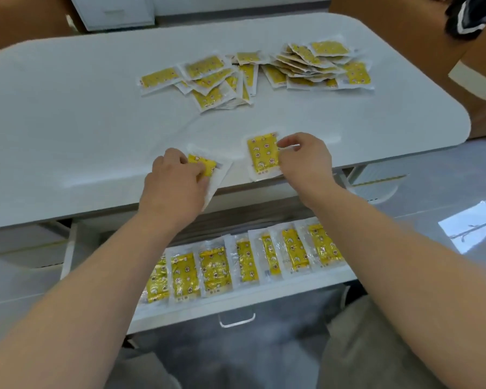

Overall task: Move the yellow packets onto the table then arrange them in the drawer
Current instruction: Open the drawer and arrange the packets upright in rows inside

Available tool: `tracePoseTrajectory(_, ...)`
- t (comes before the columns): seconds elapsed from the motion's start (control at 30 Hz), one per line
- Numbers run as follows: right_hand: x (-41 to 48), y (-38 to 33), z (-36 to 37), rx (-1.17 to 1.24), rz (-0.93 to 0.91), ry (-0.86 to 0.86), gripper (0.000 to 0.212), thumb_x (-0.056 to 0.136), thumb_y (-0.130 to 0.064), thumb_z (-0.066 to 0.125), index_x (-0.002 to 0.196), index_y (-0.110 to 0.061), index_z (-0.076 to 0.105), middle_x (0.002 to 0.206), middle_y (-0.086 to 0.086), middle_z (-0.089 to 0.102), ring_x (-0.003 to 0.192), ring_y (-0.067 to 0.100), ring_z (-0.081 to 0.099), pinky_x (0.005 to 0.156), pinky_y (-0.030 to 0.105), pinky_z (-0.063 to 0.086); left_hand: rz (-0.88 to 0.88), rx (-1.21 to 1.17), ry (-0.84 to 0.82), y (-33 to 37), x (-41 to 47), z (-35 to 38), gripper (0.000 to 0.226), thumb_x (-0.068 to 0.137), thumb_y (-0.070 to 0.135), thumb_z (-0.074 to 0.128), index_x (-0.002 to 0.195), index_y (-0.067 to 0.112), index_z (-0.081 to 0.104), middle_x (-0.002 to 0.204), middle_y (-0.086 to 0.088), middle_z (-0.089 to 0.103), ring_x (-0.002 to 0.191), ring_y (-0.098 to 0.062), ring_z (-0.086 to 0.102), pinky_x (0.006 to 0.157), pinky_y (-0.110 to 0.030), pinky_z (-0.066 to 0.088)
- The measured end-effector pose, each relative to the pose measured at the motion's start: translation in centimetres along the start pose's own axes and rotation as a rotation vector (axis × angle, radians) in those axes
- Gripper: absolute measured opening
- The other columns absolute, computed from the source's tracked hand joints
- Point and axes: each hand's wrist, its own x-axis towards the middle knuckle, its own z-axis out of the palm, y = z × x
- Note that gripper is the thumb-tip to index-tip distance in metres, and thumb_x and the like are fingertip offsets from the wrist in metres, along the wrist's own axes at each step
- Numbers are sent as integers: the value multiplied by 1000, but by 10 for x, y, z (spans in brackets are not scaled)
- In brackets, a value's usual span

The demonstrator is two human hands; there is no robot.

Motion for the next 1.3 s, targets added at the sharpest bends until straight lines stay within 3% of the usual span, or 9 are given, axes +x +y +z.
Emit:
tracePoseTrajectory(0.07, 4, 0, 0, -30, 3, -65, 7, 92, -24, 68, 95, -24, 74, 96, -6, 73, 87, 12, 67, 76, 29, 56, -57, -47, -20, 1, -4, -6, 38, 101, 44, 51, 128, 21, 67, 140, -9, 45, 128, -33, 40, 100, -46, 42)
tracePoseTrajectory(0.17, 12, -3, -5, -71, 34, -109, 15, 85, -32, 81, 91, -19, 77, 92, -5, 73, 87, 8, 66, 77, 27, 55, -35, 27, -35, 2, 0, -6, 44, 101, 50, 47, 123, 18, 68, 137, -5, 51, 121, -33, 47, 95, -44, 44)
tracePoseTrajectory(0.37, 12, -6, -15, -81, 96, -190, 32, 80, -20, 87, 106, -19, 70, 90, -9, 60, 80, 3, 57, 64, 20, 47, -112, -194, -129, -1, 2, -10, 32, 99, 45, 56, 115, 18, 54, 116, -4, 56, 94, -23, 56, 76, -36, 42)
tracePoseTrajectory(0.53, 4, -13, -25, -164, 57, -284, 44, 85, -11, 80, 122, -28, 63, 115, -3, 54, 82, 4, 53, 57, 20, 41, -131, -263, -103, 1, -1, -16, 56, 91, 48, 68, 135, 21, 45, 132, -6, 48, 110, -29, 58, 88, -40, 47)
tracePoseTrajectory(0.6, -1, -16, -29, -181, 63, -393, 42, 84, -9, 79, 118, -31, 67, 118, -2, 57, 87, 10, 61, 62, 22, 49, -122, -264, -109, 1, -4, -19, 63, 88, 49, 71, 138, 22, 43, 134, -7, 48, 113, -30, 57, 90, -41, 47)
tracePoseTrajectory(0.73, -6, -18, -27, -86, 112, -634, 41, 76, 1, 82, 101, -30, 76, 119, 5, 64, 94, 29, 74, 80, 43, 64, 21, -94, -145, -7, -9, -21, 28, 95, 48, 62, 86, 24, 51, 89, 3, 47, 81, -22, 55, 67, -34, 39)
tracePoseTrajectory(0.93, -15, -21, -19, -357, -55, -872, 56, 71, -5, 88, 109, -39, 65, 100, -6, 67, 84, 16, 70, 64, 25, 59, -4, -185, -452, -20, -19, -40, 23, 96, 36, 64, 82, 20, 58, 78, 1, 65, 63, -14, 69, 64, -34, 52)
tracePoseTrajectory(1.07, -28, -15, 11, -643, -140, -1009, 46, 73, -12, 88, 105, -35, 65, 108, -9, 64, 92, 17, 67, 78, 37, 61, -23, -88, -729, -28, -17, -33, 10, 99, 23, 61, 90, 23, 61, 68, 3, 73, 60, -9, 71, 67, -32, 56)
tracePoseTrajectory(1.3, -46, 18, 72, -645, -140, -895, 24, 86, -4, 74, 102, -21, 68, 91, -8, 60, 71, 5, 56, 48, 16, 40, -136, -60, -957, -52, -10, 33, 13, 101, 13, 56, 113, 9, 57, 79, -9, 70, 48, -13, 67, 49, -26, 53)
